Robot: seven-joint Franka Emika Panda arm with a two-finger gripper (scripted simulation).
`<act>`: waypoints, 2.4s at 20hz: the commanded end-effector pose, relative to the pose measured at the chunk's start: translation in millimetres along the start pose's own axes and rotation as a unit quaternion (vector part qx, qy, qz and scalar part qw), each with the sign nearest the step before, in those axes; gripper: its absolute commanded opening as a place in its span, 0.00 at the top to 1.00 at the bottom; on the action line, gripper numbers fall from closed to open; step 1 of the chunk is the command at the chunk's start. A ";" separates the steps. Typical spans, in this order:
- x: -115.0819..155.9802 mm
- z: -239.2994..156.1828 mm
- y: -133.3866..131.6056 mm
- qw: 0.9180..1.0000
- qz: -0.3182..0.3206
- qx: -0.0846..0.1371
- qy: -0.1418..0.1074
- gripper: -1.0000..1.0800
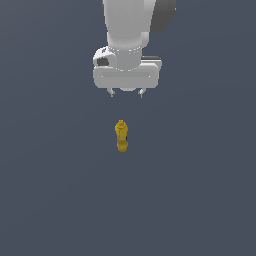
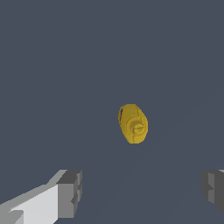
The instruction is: Pick up the object and move it to a goal position.
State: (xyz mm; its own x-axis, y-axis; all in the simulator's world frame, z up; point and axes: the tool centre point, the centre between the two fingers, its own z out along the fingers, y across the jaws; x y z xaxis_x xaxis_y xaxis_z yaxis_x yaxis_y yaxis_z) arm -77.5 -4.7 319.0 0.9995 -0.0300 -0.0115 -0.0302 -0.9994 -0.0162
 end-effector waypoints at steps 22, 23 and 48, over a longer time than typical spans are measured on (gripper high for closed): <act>1.6 25.2 28.2 1.000 -0.005 -0.003 -0.005 0.04; 3.1 30.4 28.1 1.000 -0.008 -0.004 -0.004 0.04; 16.4 110.9 27.3 0.999 -0.053 -0.008 0.005 0.04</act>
State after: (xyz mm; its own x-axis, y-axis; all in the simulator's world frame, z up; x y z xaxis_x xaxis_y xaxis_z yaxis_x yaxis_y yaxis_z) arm -62.8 -30.8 212.4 0.9971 0.0756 -0.0006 0.0756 -0.9971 -0.0002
